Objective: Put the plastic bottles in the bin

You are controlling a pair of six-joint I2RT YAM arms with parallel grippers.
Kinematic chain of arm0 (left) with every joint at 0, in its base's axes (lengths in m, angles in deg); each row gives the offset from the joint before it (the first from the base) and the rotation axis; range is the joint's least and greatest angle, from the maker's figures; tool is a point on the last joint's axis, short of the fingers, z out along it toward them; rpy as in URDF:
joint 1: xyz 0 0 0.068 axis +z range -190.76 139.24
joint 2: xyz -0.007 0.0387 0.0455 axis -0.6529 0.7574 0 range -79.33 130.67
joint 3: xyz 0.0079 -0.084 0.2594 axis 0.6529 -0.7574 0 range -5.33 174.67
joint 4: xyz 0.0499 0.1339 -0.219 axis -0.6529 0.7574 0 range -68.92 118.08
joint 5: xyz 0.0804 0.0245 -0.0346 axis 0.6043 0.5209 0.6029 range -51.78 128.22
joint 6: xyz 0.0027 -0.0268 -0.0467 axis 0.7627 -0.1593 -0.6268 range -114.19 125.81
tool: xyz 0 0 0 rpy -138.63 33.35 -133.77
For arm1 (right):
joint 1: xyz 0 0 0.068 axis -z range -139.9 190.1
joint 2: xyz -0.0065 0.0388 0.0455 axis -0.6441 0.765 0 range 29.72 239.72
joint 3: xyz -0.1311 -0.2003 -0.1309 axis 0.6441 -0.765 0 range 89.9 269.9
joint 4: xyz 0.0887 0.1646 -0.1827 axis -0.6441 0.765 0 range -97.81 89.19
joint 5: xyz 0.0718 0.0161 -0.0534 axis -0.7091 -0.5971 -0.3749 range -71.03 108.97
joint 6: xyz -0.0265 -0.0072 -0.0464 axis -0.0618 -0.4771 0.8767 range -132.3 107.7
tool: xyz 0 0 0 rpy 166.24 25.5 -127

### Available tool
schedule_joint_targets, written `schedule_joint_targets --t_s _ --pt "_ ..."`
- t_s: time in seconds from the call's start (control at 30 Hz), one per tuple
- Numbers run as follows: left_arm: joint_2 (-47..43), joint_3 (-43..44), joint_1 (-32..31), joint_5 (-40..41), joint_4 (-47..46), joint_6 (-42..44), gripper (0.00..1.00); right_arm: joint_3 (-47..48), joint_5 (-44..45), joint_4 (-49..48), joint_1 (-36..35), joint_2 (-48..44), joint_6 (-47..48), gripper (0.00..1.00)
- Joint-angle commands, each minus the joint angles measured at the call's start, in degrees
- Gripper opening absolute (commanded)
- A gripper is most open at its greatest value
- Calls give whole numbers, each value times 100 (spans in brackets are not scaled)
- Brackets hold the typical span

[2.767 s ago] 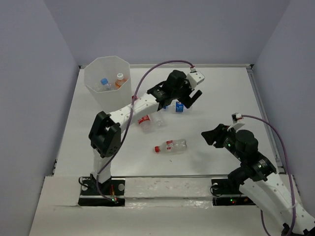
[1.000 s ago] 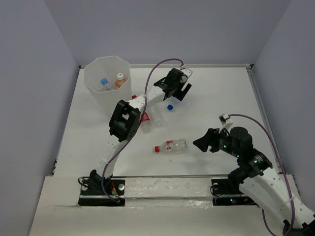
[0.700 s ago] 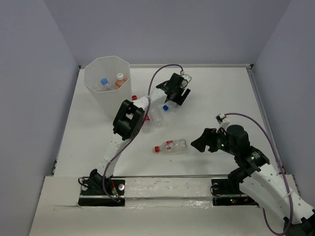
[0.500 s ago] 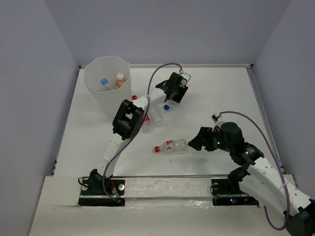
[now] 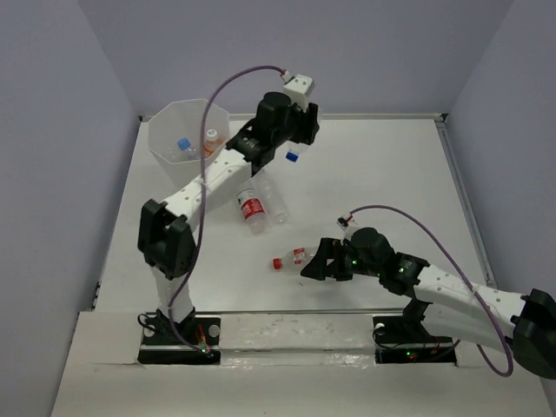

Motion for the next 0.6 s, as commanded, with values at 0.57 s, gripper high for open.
schedule_joint_targets --t_s 0.57 --pt "-3623 -2313 2633 1371 -1325 -1662 48 873 2223 -610 -102 1626 56 97"
